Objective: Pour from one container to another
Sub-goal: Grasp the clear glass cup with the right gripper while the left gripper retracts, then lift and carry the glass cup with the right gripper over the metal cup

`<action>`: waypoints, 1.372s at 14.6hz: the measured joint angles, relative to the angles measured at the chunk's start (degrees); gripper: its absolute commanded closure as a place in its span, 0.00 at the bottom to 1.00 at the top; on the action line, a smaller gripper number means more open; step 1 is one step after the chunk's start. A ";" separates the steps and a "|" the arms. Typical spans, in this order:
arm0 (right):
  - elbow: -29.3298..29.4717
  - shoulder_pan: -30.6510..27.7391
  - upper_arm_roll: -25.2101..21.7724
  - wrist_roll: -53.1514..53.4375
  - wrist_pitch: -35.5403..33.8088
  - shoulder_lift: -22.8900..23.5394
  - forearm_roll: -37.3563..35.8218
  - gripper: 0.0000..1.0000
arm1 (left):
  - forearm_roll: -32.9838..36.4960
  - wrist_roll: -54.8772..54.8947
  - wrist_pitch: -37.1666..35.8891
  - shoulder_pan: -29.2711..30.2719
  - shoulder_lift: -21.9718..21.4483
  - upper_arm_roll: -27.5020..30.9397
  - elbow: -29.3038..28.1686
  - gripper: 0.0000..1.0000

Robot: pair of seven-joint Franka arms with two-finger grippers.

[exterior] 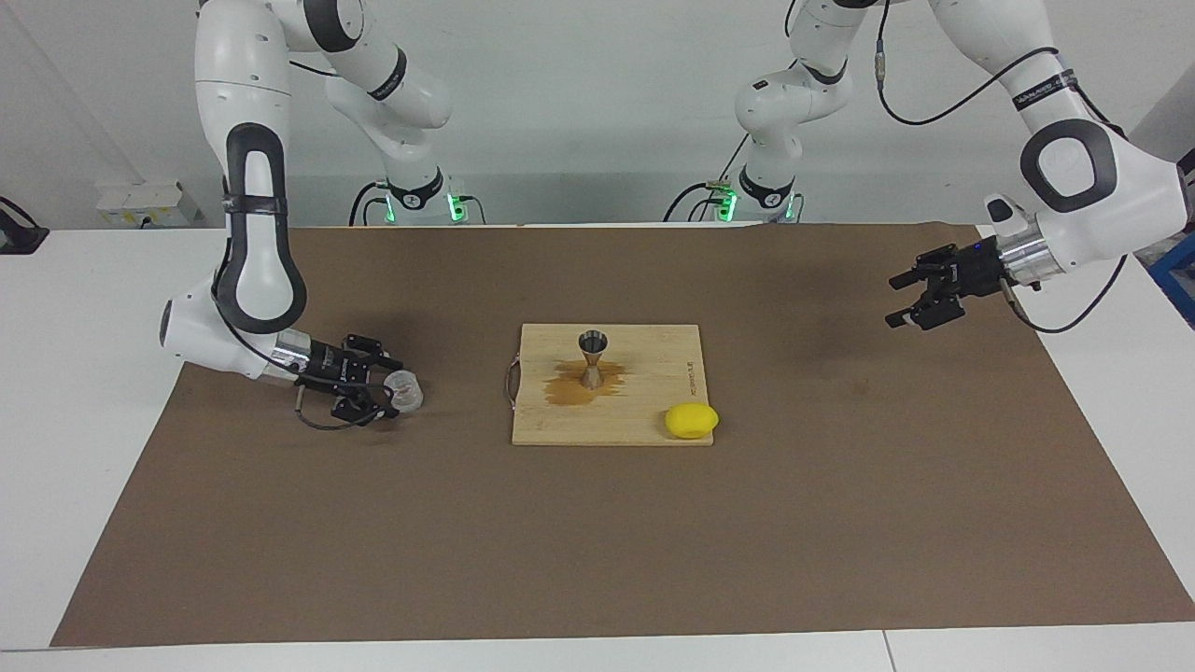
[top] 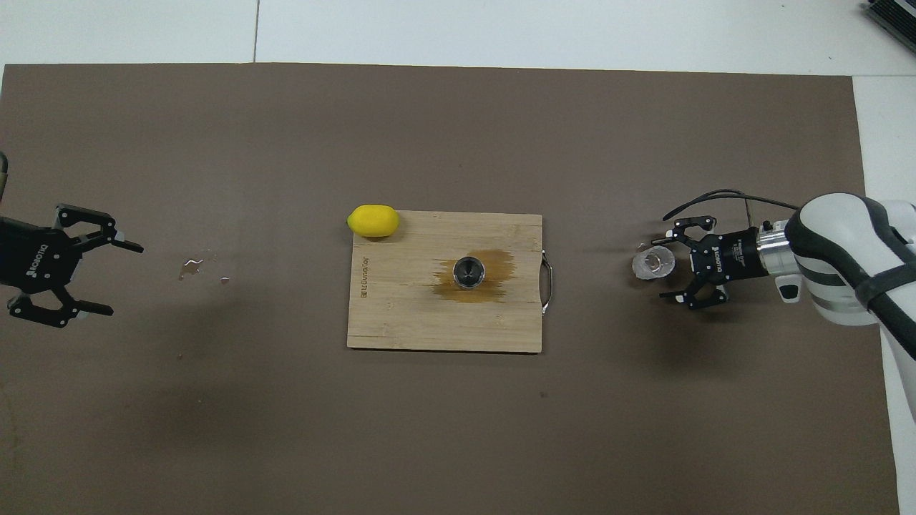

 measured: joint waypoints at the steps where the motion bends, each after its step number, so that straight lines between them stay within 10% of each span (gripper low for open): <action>1: 0.00 0.03 0.01 -0.13 0.00 0.00 0.68 0.48 | 1.63 -2.15 -0.01 -0.84 -0.84 -0.10 0.43 0.00; 4: 0.00 0.03 0.01 -0.33 -0.16 -0.01 3.32 1.00 | 5.08 -12.59 -0.03 -4.40 -2.93 -0.30 2.35 0.00; 20: 4.44 20.32 0.07 30.69 9.35 -9.27 -1.76 1.00 | 20.04 -62.71 -3.03 -18.71 -16.65 -1.89 2.64 0.00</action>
